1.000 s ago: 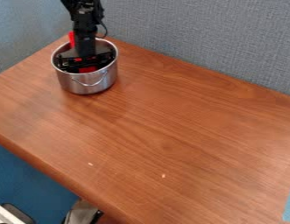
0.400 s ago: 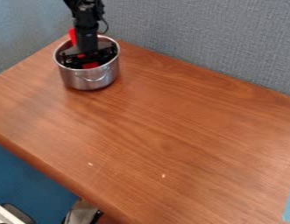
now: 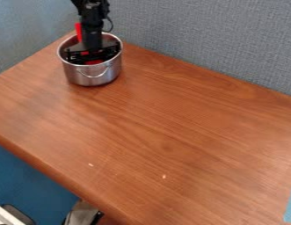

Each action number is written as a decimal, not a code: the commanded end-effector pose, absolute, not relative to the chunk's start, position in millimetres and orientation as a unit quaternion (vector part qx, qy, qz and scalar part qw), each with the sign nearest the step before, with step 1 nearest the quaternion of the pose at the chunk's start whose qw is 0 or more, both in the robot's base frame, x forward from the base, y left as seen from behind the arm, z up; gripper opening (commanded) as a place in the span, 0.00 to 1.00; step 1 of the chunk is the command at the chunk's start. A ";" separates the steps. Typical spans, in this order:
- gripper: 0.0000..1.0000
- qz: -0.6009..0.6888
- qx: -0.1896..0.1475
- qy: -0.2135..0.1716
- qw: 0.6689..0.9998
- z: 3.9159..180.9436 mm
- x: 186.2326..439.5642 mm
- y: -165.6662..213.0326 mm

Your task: Put the red object in the metal pot

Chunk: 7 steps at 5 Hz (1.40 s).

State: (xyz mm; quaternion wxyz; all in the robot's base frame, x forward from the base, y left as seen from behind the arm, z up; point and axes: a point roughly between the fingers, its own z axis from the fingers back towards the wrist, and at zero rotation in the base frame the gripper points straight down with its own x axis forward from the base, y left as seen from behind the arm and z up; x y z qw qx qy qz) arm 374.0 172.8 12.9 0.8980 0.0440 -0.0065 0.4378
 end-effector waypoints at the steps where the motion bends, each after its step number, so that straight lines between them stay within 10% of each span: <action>1: 0.00 0.402 0.050 0.002 0.914 18.1 374.3 142.1; 6: 0.00 0.473 0.039 0.016 0.880 13.7 350.2 130.0; 7: 0.00 0.523 0.038 0.020 0.851 37.5 342.2 145.0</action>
